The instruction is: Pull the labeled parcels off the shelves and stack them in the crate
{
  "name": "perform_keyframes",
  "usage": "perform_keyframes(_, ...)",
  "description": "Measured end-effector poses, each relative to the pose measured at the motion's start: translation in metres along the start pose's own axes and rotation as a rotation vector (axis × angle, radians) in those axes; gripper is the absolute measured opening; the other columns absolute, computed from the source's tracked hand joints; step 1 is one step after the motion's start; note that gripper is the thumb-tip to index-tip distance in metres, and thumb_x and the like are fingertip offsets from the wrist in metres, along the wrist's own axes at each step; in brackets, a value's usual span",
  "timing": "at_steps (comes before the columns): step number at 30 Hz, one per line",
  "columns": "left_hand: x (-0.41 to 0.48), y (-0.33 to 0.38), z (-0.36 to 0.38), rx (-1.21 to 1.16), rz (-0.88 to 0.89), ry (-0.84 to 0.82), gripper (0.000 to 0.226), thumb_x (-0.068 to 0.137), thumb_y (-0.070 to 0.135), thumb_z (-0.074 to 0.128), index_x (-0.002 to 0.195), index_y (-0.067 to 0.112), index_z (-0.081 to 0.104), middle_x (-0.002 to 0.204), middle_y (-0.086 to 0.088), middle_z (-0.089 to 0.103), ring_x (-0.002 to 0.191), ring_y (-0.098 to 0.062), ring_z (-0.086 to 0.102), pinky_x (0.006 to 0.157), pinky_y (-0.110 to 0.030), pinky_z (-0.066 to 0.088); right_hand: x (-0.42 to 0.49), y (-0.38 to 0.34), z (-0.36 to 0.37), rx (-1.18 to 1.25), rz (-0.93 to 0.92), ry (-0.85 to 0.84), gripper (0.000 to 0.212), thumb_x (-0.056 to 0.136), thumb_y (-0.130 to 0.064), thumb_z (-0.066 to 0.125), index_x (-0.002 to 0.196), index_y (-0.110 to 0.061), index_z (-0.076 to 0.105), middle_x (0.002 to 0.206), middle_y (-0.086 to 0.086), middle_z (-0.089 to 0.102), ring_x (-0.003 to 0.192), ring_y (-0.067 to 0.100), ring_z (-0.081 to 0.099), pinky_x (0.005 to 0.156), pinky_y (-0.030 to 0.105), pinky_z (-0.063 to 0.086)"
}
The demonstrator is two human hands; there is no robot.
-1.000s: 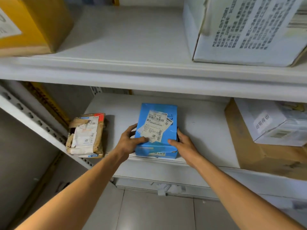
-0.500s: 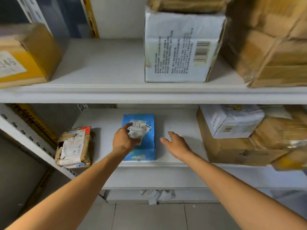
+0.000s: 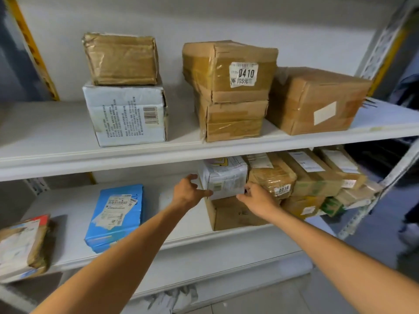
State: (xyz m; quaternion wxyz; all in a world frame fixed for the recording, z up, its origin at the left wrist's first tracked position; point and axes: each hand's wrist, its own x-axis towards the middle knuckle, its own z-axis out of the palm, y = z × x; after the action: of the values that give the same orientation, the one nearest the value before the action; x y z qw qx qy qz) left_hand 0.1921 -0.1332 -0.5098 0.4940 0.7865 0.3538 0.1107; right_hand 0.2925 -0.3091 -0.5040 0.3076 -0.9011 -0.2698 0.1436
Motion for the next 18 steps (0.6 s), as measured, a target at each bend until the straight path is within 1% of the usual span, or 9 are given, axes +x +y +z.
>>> perform_keyframes(1,0.001,0.003,0.005,-0.002,0.000,0.006,0.083,0.071,0.029,0.086,0.141,0.013,0.045,0.131,-0.013,0.059,0.118,-0.028,0.057,0.100,-0.036,0.047,0.001,0.003,-0.004,0.001,-0.007,0.011,0.036,0.093,-0.028,0.060,0.127,-0.016,0.056,0.129,0.002,0.061,0.115,0.022,0.057,0.094,0.033,0.047)
perform_keyframes(3,0.002,0.008,0.013,-0.020,-0.003,0.016,0.082,0.071,0.026,0.085,0.140,0.011,0.045,0.133,-0.012,0.058,0.119,-0.028,0.056,0.099,-0.035,0.046,0.006,0.007,-0.010,0.034,-0.027,0.024,0.038,0.092,-0.025,0.063,0.128,-0.015,0.054,0.130,0.003,0.059,0.120,0.022,0.055,0.096,0.032,0.045)
perform_keyframes(6,0.005,0.015,0.022,-0.026,0.015,0.040,0.085,0.071,0.025,0.086,0.142,0.011,0.042,0.138,-0.012,0.053,0.122,-0.028,0.054,0.098,-0.035,0.046,0.022,0.006,-0.015,0.029,-0.084,0.060,0.056,0.089,-0.024,0.067,0.139,-0.014,0.044,0.140,0.005,0.049,0.131,0.025,0.045,0.106,0.039,0.041)
perform_keyframes(8,0.010,0.020,0.026,-0.015,0.034,0.045,0.092,0.071,0.023,0.086,0.146,0.012,0.036,0.144,-0.012,0.048,0.129,-0.029,0.049,0.102,-0.036,0.043,0.033,0.001,-0.016,0.022,-0.093,0.066,0.062,0.089,-0.023,0.067,0.143,-0.013,0.037,0.145,0.008,0.042,0.134,0.028,0.041,0.108,0.039,0.039)
perform_keyframes(9,0.012,0.022,0.027,-0.009,0.037,0.036,0.094,0.071,0.020,0.085,0.149,0.012,0.032,0.146,-0.012,0.045,0.132,-0.030,0.046,0.103,-0.036,0.041,0.038,-0.002,-0.016,0.020,-0.086,0.056,0.063,0.088,-0.022,0.068,0.142,-0.013,0.036,0.145,0.009,0.041,0.134,0.029,0.040,0.108,0.038,0.039)
perform_keyframes(11,0.015,0.026,0.028,-0.012,0.036,0.001,0.096,0.073,0.013,0.083,0.151,0.012,0.026,0.149,-0.011,0.041,0.135,-0.031,0.040,0.105,-0.036,0.039,0.048,-0.005,-0.016,0.025,-0.060,0.029,0.064,0.086,-0.020,0.070,0.140,-0.012,0.035,0.142,0.011,0.044,0.130,0.030,0.045,0.104,0.038,0.042)
perform_keyframes(13,0.020,0.028,0.030,-0.057,0.037,-0.039,0.094,0.074,0.004,0.081,0.150,0.011,0.028,0.150,-0.010,0.041,0.137,-0.030,0.038,0.106,-0.035,0.038,0.057,-0.006,-0.015,0.024,-0.028,-0.004,0.063,0.084,-0.017,0.072,0.136,-0.013,0.037,0.136,0.011,0.050,0.124,0.030,0.050,0.098,0.038,0.047)
perform_keyframes(16,0.024,0.024,0.037,-0.232,0.044,-0.048,0.084,0.071,-0.009,0.077,0.143,0.011,0.040,0.141,-0.009,0.051,0.127,-0.028,0.049,0.100,-0.035,0.046,0.064,-0.006,-0.013,0.047,0.008,-0.031,0.056,0.085,-0.008,0.065,0.134,-0.012,0.038,0.130,0.011,0.053,0.120,0.030,0.053,0.094,0.038,0.050)
perform_keyframes(18,0.019,0.021,0.043,-0.354,0.031,-0.019,0.083,0.069,-0.014,0.074,0.141,0.011,0.041,0.135,-0.006,0.054,0.118,-0.025,0.054,0.098,-0.040,0.049,0.065,-0.009,-0.011,0.149,0.055,0.029,0.055,0.086,-0.001,0.057,0.137,-0.008,0.038,0.132,0.013,0.053,0.120,0.030,0.053,0.090,0.033,0.048)
